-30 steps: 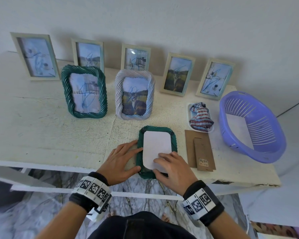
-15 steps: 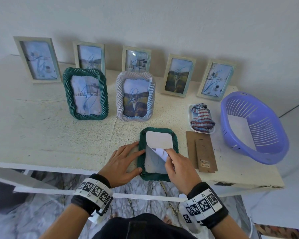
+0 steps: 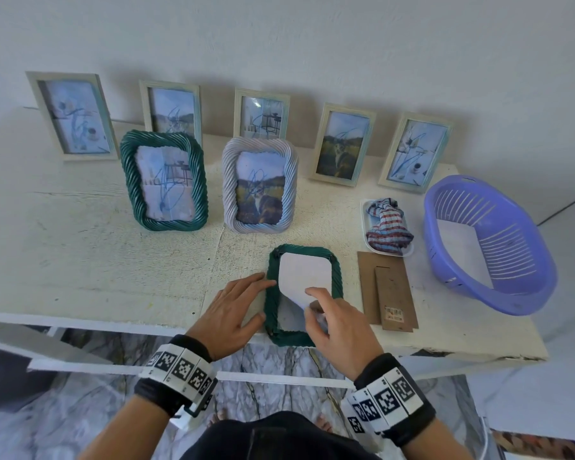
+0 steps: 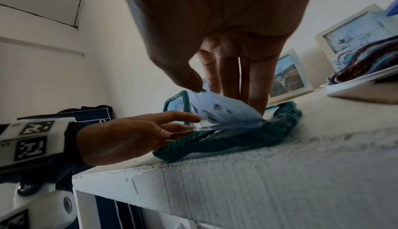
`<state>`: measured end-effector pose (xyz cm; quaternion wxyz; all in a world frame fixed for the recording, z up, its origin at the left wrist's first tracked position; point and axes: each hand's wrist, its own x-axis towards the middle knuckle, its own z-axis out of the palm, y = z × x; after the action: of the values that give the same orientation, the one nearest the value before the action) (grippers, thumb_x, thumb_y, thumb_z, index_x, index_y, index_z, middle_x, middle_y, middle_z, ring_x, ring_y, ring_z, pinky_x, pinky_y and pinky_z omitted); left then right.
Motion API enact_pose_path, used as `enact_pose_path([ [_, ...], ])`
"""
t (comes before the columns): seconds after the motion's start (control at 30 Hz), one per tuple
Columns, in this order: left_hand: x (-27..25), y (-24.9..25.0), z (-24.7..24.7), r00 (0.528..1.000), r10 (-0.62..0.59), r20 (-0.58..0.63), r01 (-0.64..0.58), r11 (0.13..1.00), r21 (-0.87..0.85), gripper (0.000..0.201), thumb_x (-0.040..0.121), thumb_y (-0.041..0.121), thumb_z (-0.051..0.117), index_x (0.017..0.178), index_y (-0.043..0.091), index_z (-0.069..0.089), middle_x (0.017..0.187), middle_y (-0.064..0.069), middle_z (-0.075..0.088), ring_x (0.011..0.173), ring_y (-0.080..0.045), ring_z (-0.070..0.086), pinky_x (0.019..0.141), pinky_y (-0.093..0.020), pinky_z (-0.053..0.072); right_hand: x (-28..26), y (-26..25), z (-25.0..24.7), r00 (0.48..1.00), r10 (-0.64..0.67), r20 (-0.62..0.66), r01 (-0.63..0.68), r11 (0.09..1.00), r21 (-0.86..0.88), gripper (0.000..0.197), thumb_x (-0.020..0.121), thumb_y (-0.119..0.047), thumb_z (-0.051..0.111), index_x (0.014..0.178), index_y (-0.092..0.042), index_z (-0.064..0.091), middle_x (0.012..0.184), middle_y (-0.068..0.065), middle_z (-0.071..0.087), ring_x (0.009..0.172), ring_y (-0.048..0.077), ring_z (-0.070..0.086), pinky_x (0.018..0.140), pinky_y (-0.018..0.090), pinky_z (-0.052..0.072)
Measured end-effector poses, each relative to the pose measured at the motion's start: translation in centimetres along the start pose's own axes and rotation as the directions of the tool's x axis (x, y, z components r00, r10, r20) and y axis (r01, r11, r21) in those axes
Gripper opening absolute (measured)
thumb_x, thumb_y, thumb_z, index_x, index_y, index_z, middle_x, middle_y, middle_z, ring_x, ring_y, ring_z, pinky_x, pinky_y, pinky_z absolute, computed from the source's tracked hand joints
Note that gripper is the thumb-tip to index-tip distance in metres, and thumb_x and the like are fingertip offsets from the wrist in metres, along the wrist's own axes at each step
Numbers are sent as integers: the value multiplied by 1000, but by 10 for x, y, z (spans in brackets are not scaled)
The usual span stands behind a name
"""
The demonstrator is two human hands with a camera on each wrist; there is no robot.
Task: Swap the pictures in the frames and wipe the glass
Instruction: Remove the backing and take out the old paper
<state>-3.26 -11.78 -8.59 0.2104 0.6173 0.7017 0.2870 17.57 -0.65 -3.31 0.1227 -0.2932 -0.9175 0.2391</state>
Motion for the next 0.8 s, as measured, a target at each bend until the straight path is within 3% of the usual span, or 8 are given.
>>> enact_pose_path([
  [0.13, -4, 0, 1, 999, 29, -28, -29, 999, -16, 43, 92, 42, 43, 135, 39, 44, 150, 10, 35, 136, -8, 34, 109, -37, 33, 0, -4, 1, 1000, -4, 4, 4, 1000, -20, 34, 94, -34, 49, 125, -20, 47, 92, -2, 65, 78, 17, 57, 64, 30, 49],
  [0.27, -7, -2, -2, 998, 33, -62, -37, 997, -65, 31, 91, 35, 46, 122, 35, 52, 145, 8, 42, 134, -8, 39, 105, -44, 40, 0, -4, 1, 1000, 30, 4, -30, 999, 12, 34, 94, -33, 50, 126, -21, 47, 97, -1, 67, 84, 18, 60, 70, 32, 51],
  [0.4, -9, -2, 1, 996, 86, -8, -85, 994, 72, 39, 94, 38, 42, 132, 42, 50, 148, 5, 39, 132, -17, 40, 104, -39, 38, 1, -6, 0, 999, 49, 8, -49, 998, 28, 34, 94, -32, 51, 126, -21, 47, 99, -2, 67, 87, 17, 60, 73, 31, 51],
  [0.53, -8, -2, 1, 997, 76, 3, -76, 990, 119, 38, 94, 38, 41, 129, 45, 53, 147, 3, 40, 132, -19, 39, 103, -40, 39, 1, -7, -1, 999, 47, 0, -47, 998, 39, 33, 95, -31, 51, 126, -20, 48, 98, -3, 67, 85, 16, 60, 72, 29, 51],
  [0.67, -9, -1, 2, 997, 72, 1, -71, 990, 122, 37, 93, 38, 44, 128, 44, 54, 146, 3, 41, 130, -19, 40, 101, -43, 41, 1, -6, -6, 998, 17, -64, -14, 998, 58, 29, 94, -29, 47, 121, -18, 51, 88, -4, 66, 77, 15, 60, 66, 34, 53],
  [0.8, -9, -1, 3, 997, 78, 0, -78, 989, 123, 37, 93, 39, 44, 128, 43, 55, 146, 4, 42, 130, -20, 41, 100, -44, 42, -2, -3, -20, 986, 17, -167, -22, 999, -27, 32, 94, -28, 39, 119, -16, 54, 71, -3, 60, 59, 12, 52, 54, 32, 49],
])
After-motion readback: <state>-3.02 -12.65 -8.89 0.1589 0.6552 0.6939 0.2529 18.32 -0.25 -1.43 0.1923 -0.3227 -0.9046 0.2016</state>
